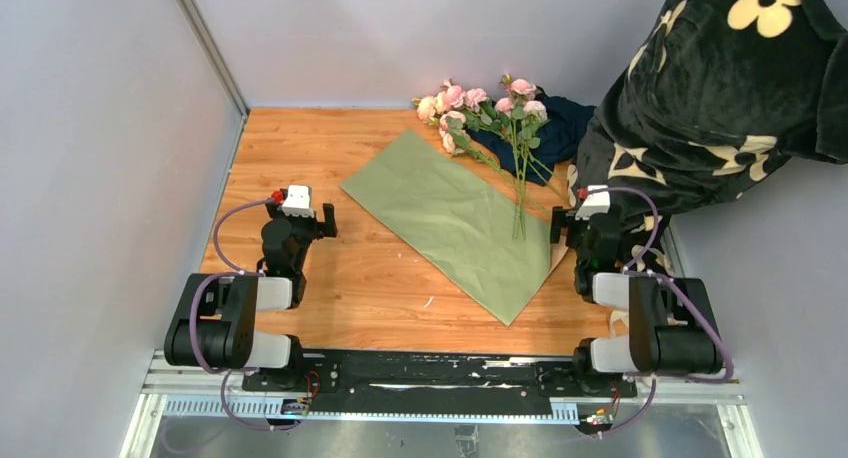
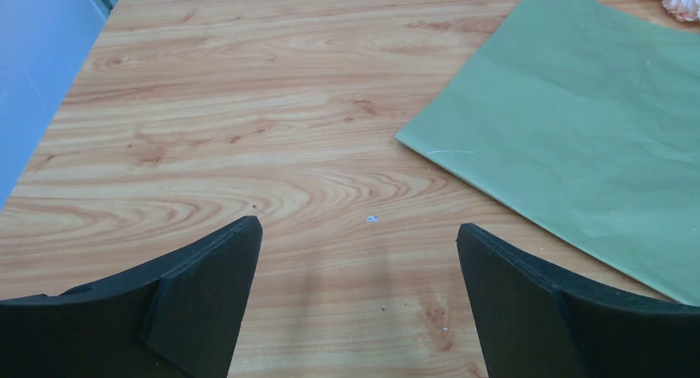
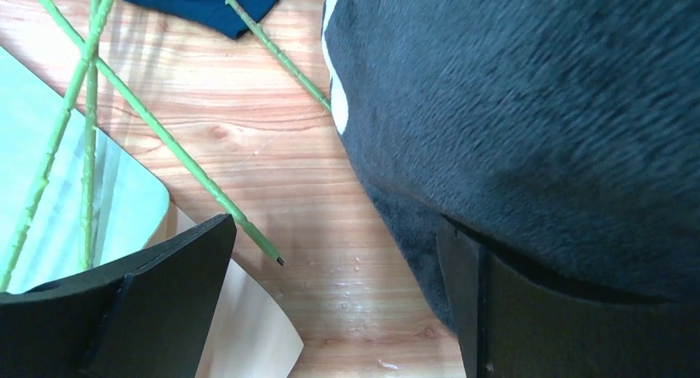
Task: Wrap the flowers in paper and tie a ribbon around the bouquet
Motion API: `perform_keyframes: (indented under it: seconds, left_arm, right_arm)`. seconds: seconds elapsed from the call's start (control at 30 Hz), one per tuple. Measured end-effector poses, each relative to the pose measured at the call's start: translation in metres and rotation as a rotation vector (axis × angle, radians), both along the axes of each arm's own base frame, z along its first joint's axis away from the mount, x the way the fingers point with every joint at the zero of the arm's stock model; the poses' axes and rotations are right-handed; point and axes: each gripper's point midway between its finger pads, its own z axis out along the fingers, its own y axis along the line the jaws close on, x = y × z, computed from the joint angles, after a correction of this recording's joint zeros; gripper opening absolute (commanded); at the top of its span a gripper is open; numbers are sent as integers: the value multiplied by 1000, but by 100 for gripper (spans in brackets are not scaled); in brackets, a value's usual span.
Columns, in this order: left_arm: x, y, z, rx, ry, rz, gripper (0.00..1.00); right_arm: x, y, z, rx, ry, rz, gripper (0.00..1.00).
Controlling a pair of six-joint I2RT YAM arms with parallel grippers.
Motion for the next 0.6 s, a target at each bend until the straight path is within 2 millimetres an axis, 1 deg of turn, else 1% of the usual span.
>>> perform_keyframes:
  seconds: [0.03,0.07,0.1,0.13,0.17,0.2,0.23,0.27,0.3,0.33,0.37,0.4,0.43,0.47,0.5,0.53,0.57,0.6]
  left_arm:
    - [0,0,0,0,0,0,100]
    - [0,0,0,0,0,0,100]
    - [0,0,0,0,0,0,100]
    - [0,0,0,0,0,0,100]
    - [0,0,0,0,0,0,100]
    - [0,0,0,0,0,0,100]
    - [0,0,0,0,0,0,100]
    - [0,0,0,0,0,0,100]
    - [0,1,0,0,-1,4,100]
    - [-1,3,0,-3,7,19,100]
    - [-1,6,-1,-6,28,38,100]
    - [1,9,2,0,61,53,100]
    - [9,11,12,17,88,58,99]
    - [18,11,28,34,100,52,94]
    - [28,10,48,57,111,40,89]
    - [40,8,81,93,111,14,87]
    - [48,4,114,126,100,-22,86]
    - [51,-1,142,156,94,-62,86]
  right_arm:
    - [-1,0,2,1,16,-2,98]
    - [-1,-1,8,4,19,-10,99]
    - [0,-2,22,10,4,-21,100]
    - [0,-4,39,22,-19,-40,100]
    - [0,-5,62,43,-53,-57,99]
    - [-2,-6,86,69,-90,-73,95]
    - [-4,-5,111,100,-129,-80,90]
    - [-8,-2,135,137,-163,-83,82]
    - [-10,0,149,155,-182,-75,73]
    - [-16,7,171,203,-192,-53,65]
    - [-20,13,184,235,-190,-31,57]
    - [-24,20,193,270,-167,-10,52]
    - [-28,27,196,303,-129,8,50]
    - [-32,29,194,321,-82,9,47]
    - [-34,32,190,339,-34,6,46]
    - [-37,34,180,358,36,-1,46]
    - [-40,36,165,371,120,-15,46]
    - [-44,37,147,383,200,-28,47]
